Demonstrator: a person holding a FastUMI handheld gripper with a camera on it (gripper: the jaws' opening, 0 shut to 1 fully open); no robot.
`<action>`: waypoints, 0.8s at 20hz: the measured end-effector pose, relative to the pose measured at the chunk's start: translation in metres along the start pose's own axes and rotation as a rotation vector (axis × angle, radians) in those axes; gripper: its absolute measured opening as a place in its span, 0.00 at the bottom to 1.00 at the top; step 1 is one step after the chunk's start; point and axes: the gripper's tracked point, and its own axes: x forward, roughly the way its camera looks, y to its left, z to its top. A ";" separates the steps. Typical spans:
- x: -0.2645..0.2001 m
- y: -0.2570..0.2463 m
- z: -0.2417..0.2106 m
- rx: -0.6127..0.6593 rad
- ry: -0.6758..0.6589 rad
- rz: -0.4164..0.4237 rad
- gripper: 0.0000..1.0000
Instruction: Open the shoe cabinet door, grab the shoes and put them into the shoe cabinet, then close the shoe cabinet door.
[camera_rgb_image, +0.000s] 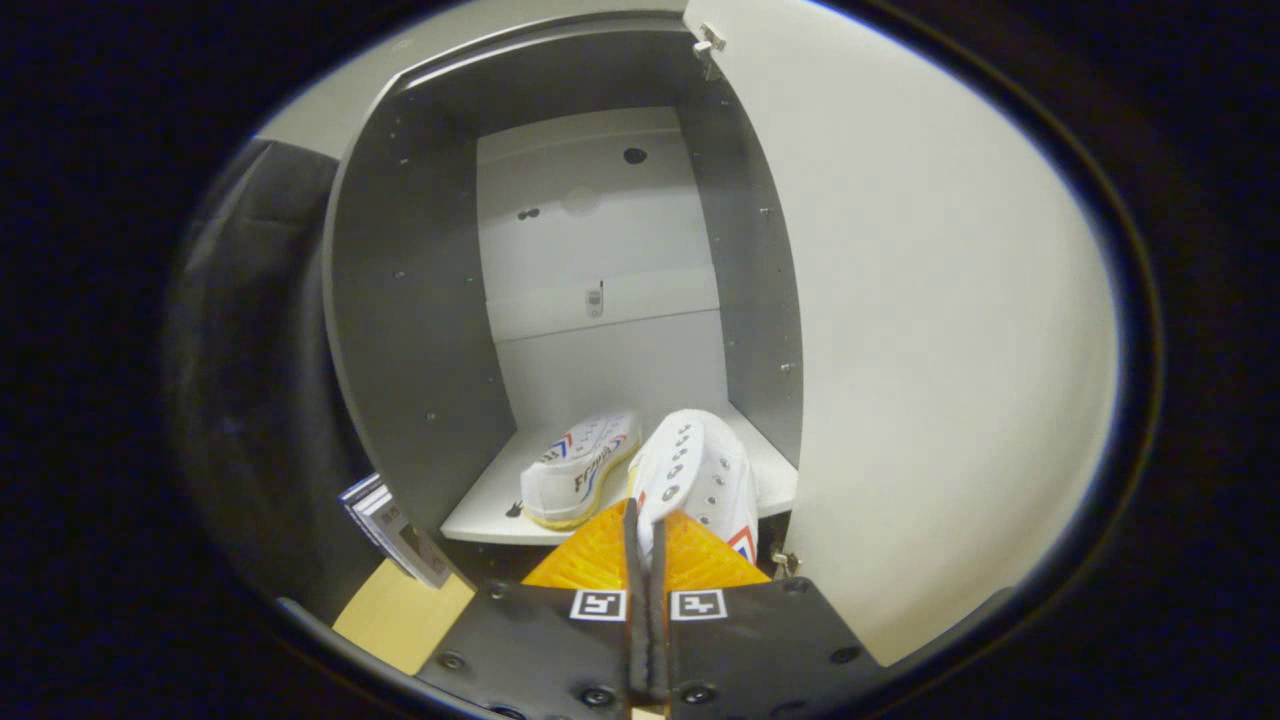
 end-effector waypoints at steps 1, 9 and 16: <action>0.008 -0.001 0.003 -0.004 -0.006 -0.003 0.02; 0.085 -0.012 0.026 -0.005 -0.012 -0.030 0.02; 0.133 -0.008 0.025 -0.035 0.007 -0.031 0.02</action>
